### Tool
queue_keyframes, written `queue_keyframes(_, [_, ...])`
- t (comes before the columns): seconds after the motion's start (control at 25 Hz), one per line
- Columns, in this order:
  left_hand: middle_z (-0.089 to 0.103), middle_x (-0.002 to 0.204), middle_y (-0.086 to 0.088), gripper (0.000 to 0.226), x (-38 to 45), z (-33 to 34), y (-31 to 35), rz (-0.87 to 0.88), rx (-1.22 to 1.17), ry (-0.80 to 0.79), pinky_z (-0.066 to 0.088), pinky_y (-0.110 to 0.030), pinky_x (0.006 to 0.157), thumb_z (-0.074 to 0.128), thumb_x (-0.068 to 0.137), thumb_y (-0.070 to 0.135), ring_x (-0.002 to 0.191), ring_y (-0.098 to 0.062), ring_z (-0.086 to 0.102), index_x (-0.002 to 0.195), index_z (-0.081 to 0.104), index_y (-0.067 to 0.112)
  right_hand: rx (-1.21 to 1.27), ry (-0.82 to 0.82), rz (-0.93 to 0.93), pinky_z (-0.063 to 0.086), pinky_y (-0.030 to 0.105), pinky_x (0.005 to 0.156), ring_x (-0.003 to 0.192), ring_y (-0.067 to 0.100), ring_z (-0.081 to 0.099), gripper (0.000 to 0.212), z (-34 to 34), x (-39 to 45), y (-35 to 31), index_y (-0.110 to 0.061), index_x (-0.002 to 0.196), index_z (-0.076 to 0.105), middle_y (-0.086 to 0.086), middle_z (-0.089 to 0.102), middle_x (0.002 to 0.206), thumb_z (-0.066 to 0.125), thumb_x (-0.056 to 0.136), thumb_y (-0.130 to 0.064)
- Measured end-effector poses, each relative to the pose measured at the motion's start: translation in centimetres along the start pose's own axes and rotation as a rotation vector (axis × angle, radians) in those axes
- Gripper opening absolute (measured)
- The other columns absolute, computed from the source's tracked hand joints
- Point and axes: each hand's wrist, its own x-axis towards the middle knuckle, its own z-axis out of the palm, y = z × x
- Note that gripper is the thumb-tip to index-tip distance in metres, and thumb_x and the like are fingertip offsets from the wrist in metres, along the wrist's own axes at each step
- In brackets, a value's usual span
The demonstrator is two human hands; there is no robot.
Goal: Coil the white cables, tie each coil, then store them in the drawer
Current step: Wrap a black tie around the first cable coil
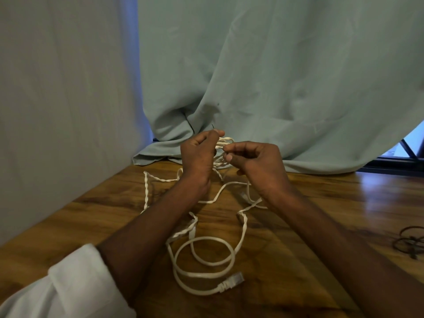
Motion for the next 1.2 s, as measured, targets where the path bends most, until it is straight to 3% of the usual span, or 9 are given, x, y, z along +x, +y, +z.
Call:
queue_keyframes(0.2, [0.078, 0.083, -0.009, 0.015, -0.4, 0.1, 0.1, -0.053, 0.023, -0.029, 0.053, -0.024, 0.064, 0.069, 0.093, 0.013, 0.071, -0.014, 0.068, 0.095, 0.082, 0.006, -0.320, 0.097, -0.199, 0.054, 0.014, 0.075, 0.081, 0.002, 0.071, 0.017, 0.3, -0.2, 0.4, -0.020, 0.106, 0.083, -0.008, 0.080, 0.096, 0.080, 0.090, -0.015])
queue_keyframes(0.32, [0.077, 0.080, -0.005, 0.016, -0.5, 0.1, 0.1, -0.044, 0.051, -0.044, 0.050, -0.023, 0.064, 0.068, 0.093, 0.014, 0.065, -0.008, 0.065, 0.095, 0.082, 0.008, -0.386, 0.154, -0.264, 0.048, 0.009, 0.073, 0.079, 0.001, 0.067, 0.013, 0.4, -0.2, 0.4, -0.022, 0.102, 0.083, -0.010, 0.078, 0.095, 0.081, 0.088, -0.022])
queue_keyframes(0.44, [0.077, 0.084, -0.003, 0.016, -0.6, 0.1, 0.0, -0.029, 0.098, -0.068, 0.048, -0.027, 0.070, 0.068, 0.094, 0.018, 0.071, -0.008, 0.063, 0.096, 0.083, 0.014, -0.281, 0.205, -0.214, 0.048, 0.008, 0.072, 0.081, 0.000, 0.068, 0.009, 0.2, -0.1, 0.1, -0.022, 0.094, 0.083, -0.012, 0.076, 0.089, 0.084, 0.085, -0.021])
queue_keyframes(0.56, [0.077, 0.093, -0.005, 0.017, -0.5, 0.2, -0.3, -0.015, 0.124, -0.104, 0.050, -0.024, 0.070, 0.066, 0.096, 0.018, 0.083, -0.014, 0.063, 0.099, 0.083, 0.015, -0.135, 0.208, -0.111, 0.055, 0.015, 0.076, 0.082, 0.002, 0.072, 0.009, 0.0, -0.1, -0.3, -0.019, 0.096, 0.082, -0.010, 0.078, 0.085, 0.082, 0.087, -0.019])
queue_keyframes(0.68, [0.077, 0.092, -0.005, 0.016, -0.6, 0.4, -0.2, -0.022, 0.124, -0.112, 0.050, -0.021, 0.064, 0.067, 0.096, 0.019, 0.079, -0.014, 0.058, 0.098, 0.083, 0.019, 0.041, 0.227, -0.020, 0.055, 0.018, 0.066, 0.078, 0.006, 0.075, 0.008, -0.3, 0.0, -0.7, -0.014, 0.095, 0.081, -0.004, 0.080, 0.084, 0.080, 0.088, -0.013])
queue_keyframes(0.8, [0.076, 0.080, 0.001, 0.016, -1.1, 0.7, 0.0, -0.015, 0.109, -0.149, 0.048, -0.019, 0.061, 0.067, 0.094, 0.014, 0.067, -0.003, 0.061, 0.090, 0.082, 0.016, 0.221, 0.236, 0.070, 0.053, 0.023, 0.056, 0.071, 0.012, 0.073, 0.009, -0.6, 0.3, -1.0, -0.006, 0.096, 0.079, 0.006, 0.080, 0.084, 0.078, 0.088, -0.007])
queue_keyframes(0.92, [0.076, 0.079, 0.000, 0.014, -1.3, 0.9, 0.0, 0.029, 0.152, -0.207, 0.048, -0.017, 0.061, 0.068, 0.093, 0.013, 0.071, -0.002, 0.064, 0.088, 0.081, 0.014, 0.292, 0.234, 0.108, 0.054, 0.032, 0.059, 0.072, 0.019, 0.071, 0.012, -0.9, 0.3, -0.9, -0.003, 0.098, 0.078, 0.012, 0.079, 0.087, 0.079, 0.086, -0.003])
queue_keyframes(1.08, [0.078, 0.090, -0.009, 0.012, -0.9, 0.6, 0.3, 0.086, 0.256, -0.274, 0.049, -0.018, 0.063, 0.073, 0.091, 0.020, 0.080, -0.010, 0.063, 0.092, 0.082, 0.014, 0.329, 0.235, 0.109, 0.055, 0.027, 0.055, 0.066, 0.017, 0.068, 0.019, -1.0, 0.4, -1.1, -0.004, 0.102, 0.074, 0.012, 0.080, 0.087, 0.079, 0.085, 0.002])
queue_keyframes(1.2, [0.077, 0.092, -0.012, 0.012, -0.8, 0.6, 0.4, 0.107, 0.273, -0.276, 0.048, -0.016, 0.060, 0.074, 0.090, 0.022, 0.077, -0.008, 0.061, 0.092, 0.082, 0.013, 0.377, 0.249, 0.157, 0.059, 0.030, 0.063, 0.068, 0.017, 0.070, 0.016, -1.2, 0.7, -0.8, -0.004, 0.094, 0.076, 0.014, 0.079, 0.088, 0.083, 0.081, 0.001])
